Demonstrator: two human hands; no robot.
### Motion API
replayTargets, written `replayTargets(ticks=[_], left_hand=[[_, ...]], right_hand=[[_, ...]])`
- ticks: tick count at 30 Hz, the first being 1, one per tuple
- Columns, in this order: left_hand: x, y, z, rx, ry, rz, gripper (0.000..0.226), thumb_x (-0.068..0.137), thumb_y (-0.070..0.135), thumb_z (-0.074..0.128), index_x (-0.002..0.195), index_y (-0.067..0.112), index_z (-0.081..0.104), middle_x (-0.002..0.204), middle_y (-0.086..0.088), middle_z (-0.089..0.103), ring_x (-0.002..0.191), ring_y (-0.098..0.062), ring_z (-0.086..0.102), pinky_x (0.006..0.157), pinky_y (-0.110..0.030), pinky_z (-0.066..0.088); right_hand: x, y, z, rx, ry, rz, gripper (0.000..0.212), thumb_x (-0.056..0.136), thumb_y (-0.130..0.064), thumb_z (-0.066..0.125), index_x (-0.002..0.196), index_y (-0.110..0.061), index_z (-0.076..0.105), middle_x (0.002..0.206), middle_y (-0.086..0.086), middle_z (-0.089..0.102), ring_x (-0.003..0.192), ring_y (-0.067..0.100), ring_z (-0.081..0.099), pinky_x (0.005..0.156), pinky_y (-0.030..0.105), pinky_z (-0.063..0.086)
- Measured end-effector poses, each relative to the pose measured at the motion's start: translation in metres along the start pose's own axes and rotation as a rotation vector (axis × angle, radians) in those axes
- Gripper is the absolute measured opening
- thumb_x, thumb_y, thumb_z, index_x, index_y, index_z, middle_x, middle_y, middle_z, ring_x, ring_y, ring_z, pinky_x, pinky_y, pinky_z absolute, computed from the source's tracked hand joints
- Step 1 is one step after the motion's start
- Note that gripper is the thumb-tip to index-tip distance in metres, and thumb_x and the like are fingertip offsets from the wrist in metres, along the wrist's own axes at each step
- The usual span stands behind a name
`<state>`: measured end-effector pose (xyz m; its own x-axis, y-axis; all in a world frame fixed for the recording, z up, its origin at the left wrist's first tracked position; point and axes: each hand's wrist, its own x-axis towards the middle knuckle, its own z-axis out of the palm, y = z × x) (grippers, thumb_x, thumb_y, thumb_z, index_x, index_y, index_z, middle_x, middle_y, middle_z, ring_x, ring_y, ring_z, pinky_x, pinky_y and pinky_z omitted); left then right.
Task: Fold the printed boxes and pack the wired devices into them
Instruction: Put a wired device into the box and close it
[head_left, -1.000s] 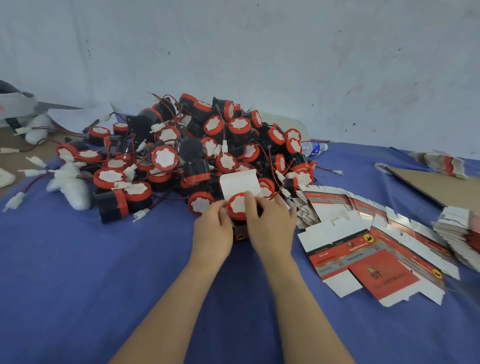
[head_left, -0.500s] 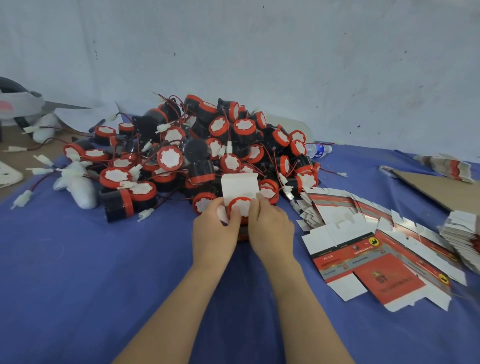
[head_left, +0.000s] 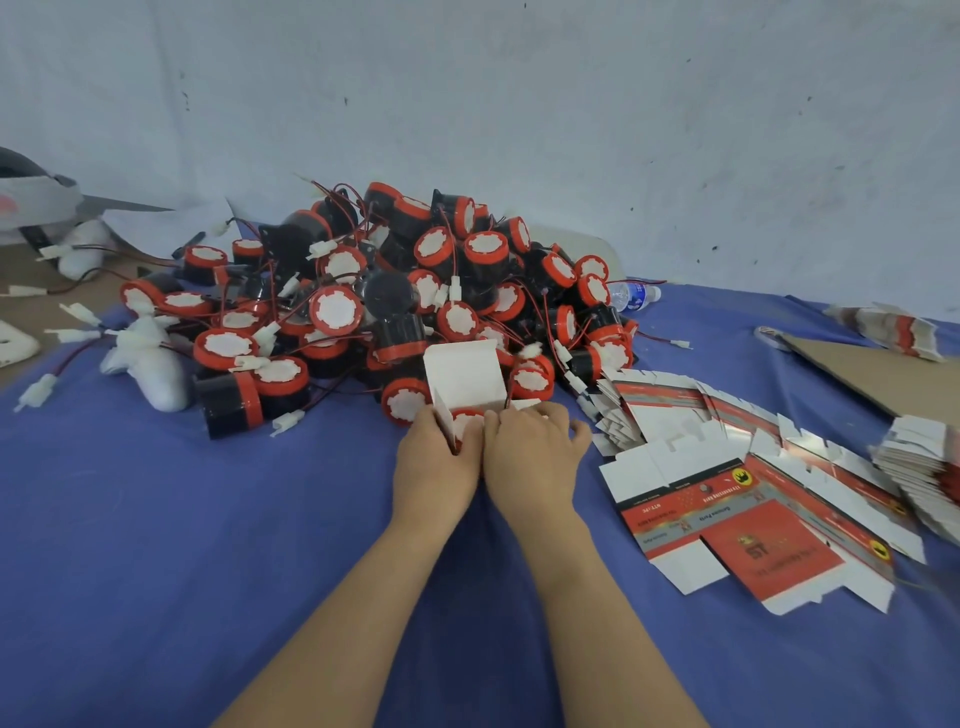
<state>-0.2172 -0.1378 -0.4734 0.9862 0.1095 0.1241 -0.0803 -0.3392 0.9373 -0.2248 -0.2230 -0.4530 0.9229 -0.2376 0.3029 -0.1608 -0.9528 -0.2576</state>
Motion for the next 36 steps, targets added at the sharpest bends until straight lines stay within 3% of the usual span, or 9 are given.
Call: replayTargets(ticks=[2, 7, 11, 14, 21, 26, 30, 33, 36], left_hand=[[0.001, 0.0, 0.001, 0.044, -0.012, 0.006, 0.028, 0.095, 0.033, 0.054, 0.113, 0.013, 0.045, 0.109, -0.007, 0.062, 0.088, -0.016, 0.058, 0.064, -0.022, 0.044], [0.0, 0.006, -0.002, 0.034, -0.049, 0.014, 0.028, 0.093, 0.023, 0.056, 0.116, 0.01, 0.046, 0.112, -0.009, 0.06, 0.099, -0.024, 0.057, 0.076, -0.033, 0.048], [-0.003, 0.008, -0.003, 0.018, -0.136, 0.027, 0.027, 0.092, 0.021, 0.056, 0.116, 0.013, 0.048, 0.113, -0.008, 0.061, 0.105, -0.027, 0.058, 0.089, -0.046, 0.051], [-0.002, 0.009, -0.004, 0.033, -0.132, 0.014, 0.029, 0.091, 0.021, 0.057, 0.118, 0.011, 0.05, 0.116, -0.009, 0.06, 0.11, -0.03, 0.055, 0.091, -0.047, 0.049], [-0.002, 0.009, -0.003, 0.05, -0.09, 0.007, 0.03, 0.088, 0.024, 0.06, 0.116, 0.015, 0.053, 0.119, -0.006, 0.06, 0.114, -0.028, 0.051, 0.094, -0.047, 0.048], [-0.002, 0.009, -0.003, 0.062, -0.081, 0.011, 0.026, 0.088, 0.026, 0.06, 0.111, 0.016, 0.052, 0.118, -0.006, 0.059, 0.114, -0.027, 0.051, 0.093, -0.047, 0.049], [-0.002, 0.009, -0.003, 0.086, -0.079, 0.017, 0.027, 0.088, 0.028, 0.06, 0.111, 0.016, 0.052, 0.117, -0.006, 0.058, 0.113, -0.027, 0.052, 0.092, -0.047, 0.049], [-0.001, 0.009, -0.003, 0.091, -0.082, 0.017, 0.029, 0.088, 0.028, 0.059, 0.114, 0.016, 0.052, 0.119, -0.006, 0.057, 0.114, -0.027, 0.051, 0.093, -0.047, 0.049], [-0.001, 0.009, -0.003, 0.095, -0.084, 0.013, 0.032, 0.088, 0.027, 0.059, 0.117, 0.015, 0.052, 0.121, -0.007, 0.057, 0.115, -0.027, 0.051, 0.094, -0.047, 0.048]], right_hand=[[0.0, 0.003, -0.001, 0.225, -0.001, 0.047, 0.023, 0.099, -0.026, 0.039, 0.112, -0.021, 0.057, 0.106, -0.002, 0.063, 0.122, 0.019, 0.041, 0.115, 0.048, 0.01], [0.009, 0.01, -0.014, 0.959, 0.054, 0.301, 0.039, 0.093, -0.024, 0.055, 0.129, -0.021, 0.041, 0.1, -0.006, 0.068, 0.099, 0.018, 0.06, 0.098, 0.045, 0.044], [0.014, 0.018, -0.023, 0.757, -0.015, 0.158, 0.033, 0.094, -0.034, 0.056, 0.124, -0.023, 0.06, 0.092, -0.012, 0.062, 0.101, 0.017, 0.059, 0.1, 0.048, 0.043], [0.014, 0.025, -0.029, 0.518, 0.199, 0.059, 0.021, 0.094, -0.031, 0.057, 0.107, -0.023, 0.071, 0.099, -0.006, 0.061, 0.102, 0.02, 0.054, 0.097, 0.046, 0.041], [0.013, 0.031, -0.053, 1.012, 0.064, 0.11, 0.019, 0.092, -0.02, 0.058, 0.073, -0.02, 0.058, 0.053, -0.003, 0.05, 0.048, 0.007, 0.039, 0.046, 0.019, 0.036], [0.013, 0.034, -0.068, 1.233, -0.088, 0.34, 0.063, 0.086, -0.068, 0.044, 0.075, -0.01, 0.067, 0.057, 0.003, 0.065, 0.045, 0.008, 0.049, 0.043, 0.019, 0.045], [0.013, 0.035, -0.067, 0.976, 0.018, 0.245, 0.04, 0.097, -0.027, 0.047, 0.066, -0.011, 0.067, 0.05, -0.004, 0.064, 0.047, 0.009, 0.053, 0.044, 0.017, 0.045], [0.012, 0.037, -0.07, 1.035, -0.055, 0.238, 0.044, 0.095, -0.036, 0.054, 0.064, -0.007, 0.068, 0.05, 0.0, 0.065, 0.042, 0.008, 0.054, 0.044, 0.015, 0.047], [0.012, 0.044, -0.074, 0.819, -0.167, 0.136, 0.023, 0.09, -0.018, 0.062, 0.069, -0.011, 0.069, 0.048, -0.005, 0.057, 0.044, 0.011, 0.042, 0.041, 0.015, 0.037]])
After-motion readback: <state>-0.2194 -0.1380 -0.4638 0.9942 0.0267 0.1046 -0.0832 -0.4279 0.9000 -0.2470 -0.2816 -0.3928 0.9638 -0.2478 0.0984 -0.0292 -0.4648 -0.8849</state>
